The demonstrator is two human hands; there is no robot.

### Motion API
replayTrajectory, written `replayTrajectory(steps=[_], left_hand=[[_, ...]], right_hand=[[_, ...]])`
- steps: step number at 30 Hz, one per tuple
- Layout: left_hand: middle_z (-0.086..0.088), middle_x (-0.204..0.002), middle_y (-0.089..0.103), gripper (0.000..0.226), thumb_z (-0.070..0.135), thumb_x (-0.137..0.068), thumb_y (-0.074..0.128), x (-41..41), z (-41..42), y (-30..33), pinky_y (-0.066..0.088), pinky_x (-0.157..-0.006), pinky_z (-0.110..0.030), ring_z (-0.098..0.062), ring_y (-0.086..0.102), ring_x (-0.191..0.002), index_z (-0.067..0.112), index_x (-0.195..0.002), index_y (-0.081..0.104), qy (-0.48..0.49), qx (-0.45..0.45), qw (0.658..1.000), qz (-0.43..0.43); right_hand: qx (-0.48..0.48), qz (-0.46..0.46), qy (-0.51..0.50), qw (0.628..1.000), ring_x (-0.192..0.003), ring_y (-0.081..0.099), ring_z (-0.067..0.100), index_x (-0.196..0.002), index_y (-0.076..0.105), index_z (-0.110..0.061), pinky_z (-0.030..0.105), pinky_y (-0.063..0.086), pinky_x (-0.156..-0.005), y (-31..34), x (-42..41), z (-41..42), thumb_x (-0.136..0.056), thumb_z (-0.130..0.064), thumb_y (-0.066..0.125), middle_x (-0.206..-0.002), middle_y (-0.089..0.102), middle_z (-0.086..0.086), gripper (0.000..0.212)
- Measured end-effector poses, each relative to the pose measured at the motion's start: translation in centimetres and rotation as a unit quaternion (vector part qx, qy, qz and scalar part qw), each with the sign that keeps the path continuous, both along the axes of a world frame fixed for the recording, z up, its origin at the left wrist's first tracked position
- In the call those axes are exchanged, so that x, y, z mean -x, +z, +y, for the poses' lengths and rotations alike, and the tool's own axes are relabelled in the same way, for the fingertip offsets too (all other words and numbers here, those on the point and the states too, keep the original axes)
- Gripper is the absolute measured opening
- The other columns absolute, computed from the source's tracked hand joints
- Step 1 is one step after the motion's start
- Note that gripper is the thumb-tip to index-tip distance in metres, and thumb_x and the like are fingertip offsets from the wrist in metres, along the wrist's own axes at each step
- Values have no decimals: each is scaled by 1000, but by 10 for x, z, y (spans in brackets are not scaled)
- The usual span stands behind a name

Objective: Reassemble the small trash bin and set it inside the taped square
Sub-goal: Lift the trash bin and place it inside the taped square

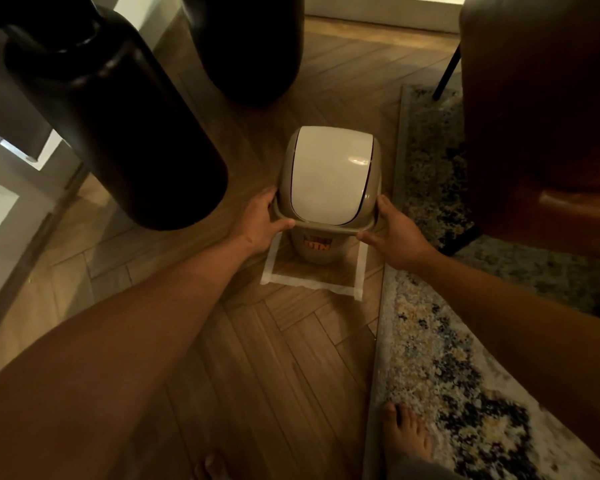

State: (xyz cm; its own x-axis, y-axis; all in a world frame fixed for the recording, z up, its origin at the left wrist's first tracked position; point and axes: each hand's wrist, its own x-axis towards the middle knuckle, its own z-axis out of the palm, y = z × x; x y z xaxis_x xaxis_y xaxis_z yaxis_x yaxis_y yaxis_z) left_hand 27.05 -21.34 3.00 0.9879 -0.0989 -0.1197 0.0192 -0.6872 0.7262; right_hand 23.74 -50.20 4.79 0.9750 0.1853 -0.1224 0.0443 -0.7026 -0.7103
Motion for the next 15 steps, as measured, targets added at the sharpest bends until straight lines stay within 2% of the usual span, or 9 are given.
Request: replayTrajectory(steps=[3,6,10,15], left_hand=[[-4,-149,51,82,28,-80,82,0,0,0,41,-112,-44,-22,48,-135,18,-151,42,2,1,1000,2],[-2,-147,53,80,28,-81,82,1,1,-1,40,-110,-34,-20,48,-134,21,-150,43,-2,7,1000,-2],[-1,-147,53,79,31,-81,81,1,2,0,41,-112,-41,-20,48,-134,21,-150,43,-6,0,1000,-4],[-3,-148,52,77,31,-82,80,2,2,1,40,-113,-42,-21,47,-136,19,-150,44,-14,6,1000,-1]], right_hand=[[6,10,-2,1000,-151,28,17,-160,25,-18,41,29,-121,0,-2,0,-90,-25,75,-164,30,1,86],[-11,14,-3,1000,-149,32,17,-159,27,-20,42,31,-120,1,-1,0,-90,-24,75,-162,35,0,84],[-19,9,-4,1000,-144,39,16,-156,32,-21,40,35,-117,1,0,1,-89,-23,76,-157,42,-2,80],[-21,25,-20,999,-145,37,15,-158,28,-23,38,33,-119,-1,1,1,-89,-25,75,-158,40,-2,84]])
